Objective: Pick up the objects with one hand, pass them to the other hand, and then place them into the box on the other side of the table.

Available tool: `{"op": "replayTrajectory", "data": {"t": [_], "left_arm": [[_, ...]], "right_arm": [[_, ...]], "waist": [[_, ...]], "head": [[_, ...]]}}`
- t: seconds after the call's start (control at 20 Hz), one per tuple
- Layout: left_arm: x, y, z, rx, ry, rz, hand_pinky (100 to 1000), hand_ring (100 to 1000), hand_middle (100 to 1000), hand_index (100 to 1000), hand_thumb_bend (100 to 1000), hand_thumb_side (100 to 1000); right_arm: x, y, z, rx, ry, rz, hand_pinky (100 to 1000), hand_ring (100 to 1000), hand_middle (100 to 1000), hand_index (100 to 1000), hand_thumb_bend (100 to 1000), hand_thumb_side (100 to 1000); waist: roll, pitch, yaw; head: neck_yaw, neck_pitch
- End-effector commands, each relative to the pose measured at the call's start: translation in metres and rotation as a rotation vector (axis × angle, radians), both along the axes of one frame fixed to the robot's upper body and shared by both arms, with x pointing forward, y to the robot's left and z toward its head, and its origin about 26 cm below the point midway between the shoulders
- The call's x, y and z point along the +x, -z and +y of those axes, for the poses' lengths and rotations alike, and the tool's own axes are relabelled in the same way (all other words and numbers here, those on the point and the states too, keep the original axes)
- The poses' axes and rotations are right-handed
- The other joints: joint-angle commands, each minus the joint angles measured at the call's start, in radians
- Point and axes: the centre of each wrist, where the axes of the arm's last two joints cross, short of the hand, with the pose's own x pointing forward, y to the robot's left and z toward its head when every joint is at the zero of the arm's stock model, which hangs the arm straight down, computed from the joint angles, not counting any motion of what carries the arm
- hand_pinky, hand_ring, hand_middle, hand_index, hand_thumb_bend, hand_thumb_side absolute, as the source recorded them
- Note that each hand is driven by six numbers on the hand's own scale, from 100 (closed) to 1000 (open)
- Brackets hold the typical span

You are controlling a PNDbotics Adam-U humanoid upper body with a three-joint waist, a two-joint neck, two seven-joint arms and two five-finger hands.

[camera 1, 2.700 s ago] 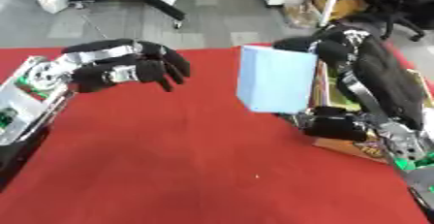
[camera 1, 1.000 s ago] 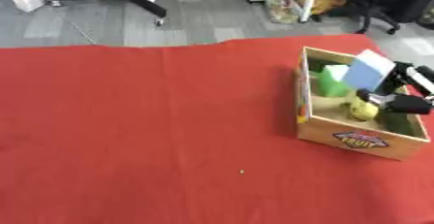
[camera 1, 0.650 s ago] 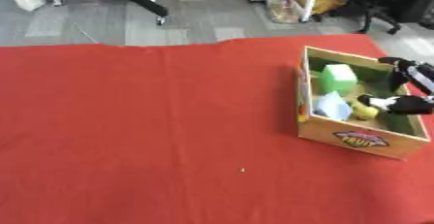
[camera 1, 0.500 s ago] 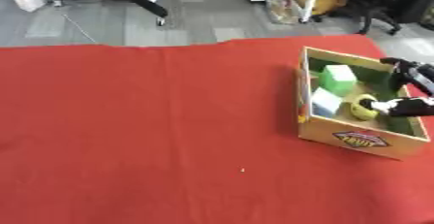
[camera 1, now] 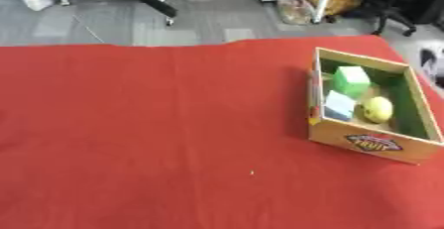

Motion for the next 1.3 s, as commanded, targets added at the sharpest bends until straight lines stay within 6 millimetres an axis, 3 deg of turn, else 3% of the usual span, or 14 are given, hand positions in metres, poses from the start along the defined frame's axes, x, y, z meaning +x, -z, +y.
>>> {"op": "replayTrajectory", "data": {"t": [0.05,0.15,0.35,0.4,0.45,0.75,0.9,1.1,1.3], "left_arm": [[-0.010,-0.045,-0.006,0.013,-0.067,-0.324,766,788,770,839,467,570],[-0.012,-0.067,-0.016,0.030,-0.051,-0.512,782,794,783,853,489,563],[-0.018,-0.099,-0.037,0.073,0.000,-0.803,810,807,804,869,475,582],[-0.019,-0.106,-0.042,0.067,0.013,-0.870,814,808,809,872,479,587],[-0.021,-0.113,-0.047,0.056,0.025,-0.938,817,809,810,873,487,597],[-0.034,-0.146,-0.077,0.006,0.032,-1.302,829,795,808,857,497,740],[-0.042,-0.159,-0.090,0.062,0.041,-1.438,846,788,789,835,538,807],[-0.051,-0.171,-0.111,0.205,0.055,-1.584,862,778,780,827,517,838],[-0.056,-0.175,-0.133,0.409,0.051,-1.638,881,767,774,836,422,844]], "right_arm": [[-0.031,-0.065,0.034,0.002,-0.097,-0.416,761,662,623,817,150,462],[-0.045,-0.087,0.048,-0.021,-0.150,-0.565,770,724,716,842,128,476],[-0.061,-0.134,0.050,-0.102,-0.299,-0.766,785,815,851,900,100,493],[-0.066,-0.147,0.051,-0.128,-0.337,-0.812,790,843,888,918,100,563],[-0.070,-0.159,0.052,-0.157,-0.374,-0.859,793,859,906,927,100,489],[-0.097,-0.217,0.064,-0.280,-0.571,-1.078,805,941,998,974,100,507],[-0.101,-0.225,0.068,-0.307,-0.621,-1.109,805,944,1000,978,100,507],[-0.101,-0.226,0.069,-0.354,-0.633,-1.103,804,944,1000,979,100,500],[-0.099,-0.224,0.070,-0.388,-0.635,-1.085,803,942,1000,977,100,506]], "waist": [[0.003,-0.036,-0.007],[0.006,-0.047,-0.013],[0.010,-0.068,-0.027],[0.012,-0.074,-0.031],[0.013,-0.079,-0.033],[0.019,-0.105,-0.043],[0.020,-0.116,-0.047],[0.026,-0.124,-0.047],[0.034,-0.132,-0.040]], "head": [[0.018,0.017],[0.023,0.031],[0.035,0.061],[0.037,0.069],[0.038,0.075],[0.039,0.117],[0.031,0.130],[0.028,0.132],[0.034,0.132]]}}
